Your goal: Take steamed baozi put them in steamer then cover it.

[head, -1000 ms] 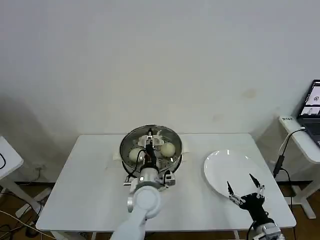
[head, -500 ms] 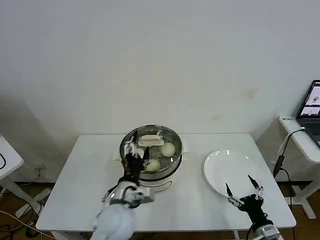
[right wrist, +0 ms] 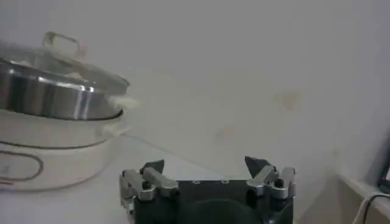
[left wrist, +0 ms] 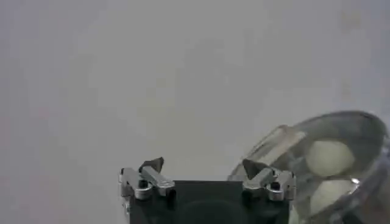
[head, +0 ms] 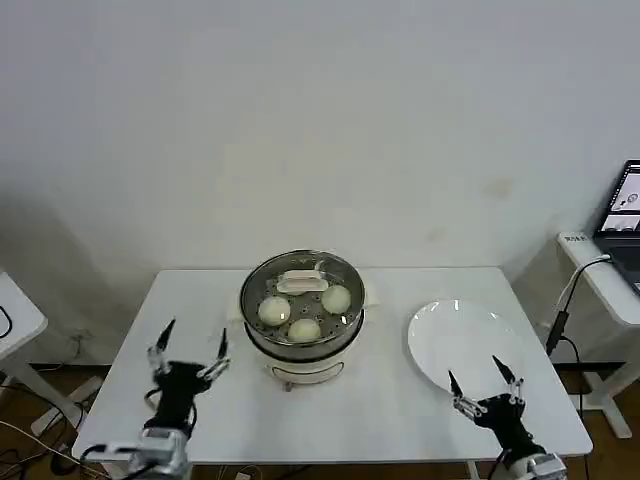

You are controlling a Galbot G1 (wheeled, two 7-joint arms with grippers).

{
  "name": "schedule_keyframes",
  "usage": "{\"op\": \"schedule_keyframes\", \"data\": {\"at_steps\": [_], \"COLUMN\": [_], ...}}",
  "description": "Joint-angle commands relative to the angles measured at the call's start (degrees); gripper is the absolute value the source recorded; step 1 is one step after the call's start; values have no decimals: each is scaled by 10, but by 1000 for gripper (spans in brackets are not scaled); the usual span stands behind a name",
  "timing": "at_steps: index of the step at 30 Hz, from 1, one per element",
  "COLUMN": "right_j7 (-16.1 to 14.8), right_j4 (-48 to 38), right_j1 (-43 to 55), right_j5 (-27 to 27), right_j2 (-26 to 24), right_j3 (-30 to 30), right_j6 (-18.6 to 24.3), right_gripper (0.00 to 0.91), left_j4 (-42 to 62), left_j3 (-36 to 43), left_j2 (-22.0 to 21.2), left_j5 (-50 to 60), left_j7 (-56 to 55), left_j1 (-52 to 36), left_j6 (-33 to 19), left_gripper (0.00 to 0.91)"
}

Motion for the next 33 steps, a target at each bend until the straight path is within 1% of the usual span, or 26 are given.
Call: {"op": "schedule_keyframes", "data": {"at_steps": [1, 3, 4, 6, 9, 12, 13, 17, 20, 23, 28, 31, 33], "right_j7": [37, 33, 33, 33, 31, 32, 34, 51, 55, 62, 60, 64, 63], "right_j4": [51, 51, 50, 47, 35, 39, 45, 57, 63, 66, 68, 64, 61], "right_j1": [-44, -41, -40, -45, -49, -56, -59, -63, -64, -68, -74, -75, -77], "right_j5": [216, 214, 207, 180, 143, 135, 136, 114, 99, 89, 82, 80, 68], "right_j2": [-50, -49, -47, -44, -39, -37, -36, -37, -39, -45, -50, -48, -46], "right_j3": [-29, -30, -36, -41, -49, -58, -61, -67, -70, -73, -75, -75, -74], "right_j6": [-112, -99, -80, -79, -60, -61, -68, -88, -100, -100, -96, -94, -88], "right_gripper": [907, 907, 907, 907, 907, 907, 907, 907, 907, 907, 907, 907, 907], "left_j4": [-10, -2, 0, -2, -1, 1, 3, 4, 2, 3, 3, 4, 2], "left_j3": [-94, -95, -96, -95, -92, -87, -85, -76, -76, -80, -82, -77, -76], "left_j2": [-12, -13, -14, -16, -16, -15, -17, -22, -21, -17, -14, -18, -19], "left_j5": [-215, -200, -197, -197, -196, -182, -178, -176, -172, -172, -168, -153, -150], "left_j7": [-44, -44, -42, -42, -38, -33, -34, -36, -34, -30, -22, -22, -22], "left_j1": [173, 177, 178, 178, 173, 172, 171, 170, 170, 168, 170, 170, 170], "left_j6": [-64, -79, -85, -85, -76, -70, -69, -58, -51, -43, -35, -38, -38], "left_gripper": [907, 907, 907, 907, 907, 907, 907, 907, 907, 907, 907, 907, 907]}}
